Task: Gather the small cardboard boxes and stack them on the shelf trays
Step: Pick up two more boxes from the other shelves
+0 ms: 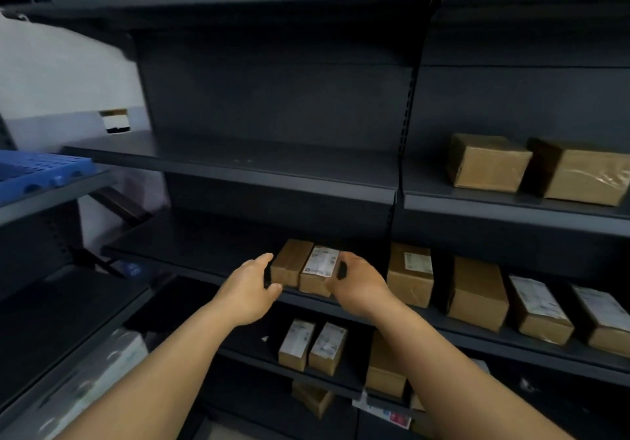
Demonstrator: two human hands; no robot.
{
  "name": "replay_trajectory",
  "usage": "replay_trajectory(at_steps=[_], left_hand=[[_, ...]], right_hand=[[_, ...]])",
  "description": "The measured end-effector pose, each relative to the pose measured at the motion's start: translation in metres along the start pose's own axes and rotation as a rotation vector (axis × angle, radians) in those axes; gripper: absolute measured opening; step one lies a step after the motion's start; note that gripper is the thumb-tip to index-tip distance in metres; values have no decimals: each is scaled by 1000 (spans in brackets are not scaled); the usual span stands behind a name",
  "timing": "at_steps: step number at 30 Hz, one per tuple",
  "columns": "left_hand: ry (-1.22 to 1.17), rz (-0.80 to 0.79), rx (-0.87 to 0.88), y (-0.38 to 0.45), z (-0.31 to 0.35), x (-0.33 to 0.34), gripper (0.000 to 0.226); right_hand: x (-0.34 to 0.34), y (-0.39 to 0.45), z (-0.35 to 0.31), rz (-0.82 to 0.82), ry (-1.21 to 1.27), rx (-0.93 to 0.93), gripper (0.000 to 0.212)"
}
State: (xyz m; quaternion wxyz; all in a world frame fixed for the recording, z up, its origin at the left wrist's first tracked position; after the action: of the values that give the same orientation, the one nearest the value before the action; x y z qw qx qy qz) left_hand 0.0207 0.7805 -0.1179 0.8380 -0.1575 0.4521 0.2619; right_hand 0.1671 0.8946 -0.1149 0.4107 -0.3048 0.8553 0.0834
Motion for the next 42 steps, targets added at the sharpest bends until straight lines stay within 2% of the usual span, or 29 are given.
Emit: replay_trajectory(at_steps=[6, 10, 16, 20, 24, 33, 35, 38, 40, 42], left_hand=[[-112, -97, -63, 69, -34, 32, 70], [-105, -183, -91, 123, -51, 55, 69], [-86, -257, -107, 193, -75, 82, 68], [-57, -304, -149, 228, -89, 101, 53], [-75, -363, -174, 246, -91, 118, 41], [-568, -327, -359, 260, -99, 133, 48], [-612, -300, -382, 260, -101, 134, 48], [-486, -216, -306, 266, -96, 121, 62], [-231, -141, -185, 271, -88, 104, 82], [108, -92, -36, 272, -76, 93, 89]], right_hand=[[21, 53, 20, -20, 77, 83, 70], [41, 92, 30, -15, 126, 139, 56], [77, 165, 54, -8, 150, 293, 70], [101, 200, 76, 5, 153, 374, 65], [119, 217, 85, 3, 141, 437, 70], [127, 231, 104, 33, 82, 471, 77], [126, 234, 105, 31, 87, 459, 79], [125, 237, 106, 31, 98, 459, 79], [124, 237, 106, 31, 105, 461, 75], [124, 239, 105, 40, 92, 447, 71]])
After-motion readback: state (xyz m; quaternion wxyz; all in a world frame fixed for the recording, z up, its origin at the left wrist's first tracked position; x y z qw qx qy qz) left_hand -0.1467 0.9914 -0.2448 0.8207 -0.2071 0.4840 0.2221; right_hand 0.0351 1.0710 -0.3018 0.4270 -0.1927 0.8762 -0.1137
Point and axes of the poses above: each hand's wrist, its own y-axis towards the middle knuckle, its own x-axis out of the palm, z = x × y, the point moved 8 cm from there along y, towards the middle knuckle
